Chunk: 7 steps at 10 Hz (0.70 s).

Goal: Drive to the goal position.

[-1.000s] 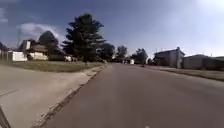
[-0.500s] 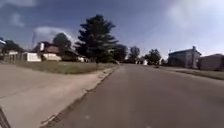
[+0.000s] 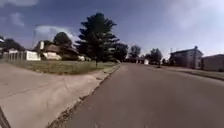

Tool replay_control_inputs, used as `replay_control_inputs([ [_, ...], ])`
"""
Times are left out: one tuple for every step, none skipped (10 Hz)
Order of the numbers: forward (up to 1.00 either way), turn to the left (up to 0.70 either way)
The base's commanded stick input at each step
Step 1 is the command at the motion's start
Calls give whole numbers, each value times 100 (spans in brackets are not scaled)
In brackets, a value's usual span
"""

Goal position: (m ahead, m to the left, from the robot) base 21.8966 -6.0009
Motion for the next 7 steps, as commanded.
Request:
replay_control_inputs([
  [100,0],
  [100,0],
  [100,0],
  [100,0],
  [100,0],
  [100,-9],
  [100,-38],
])
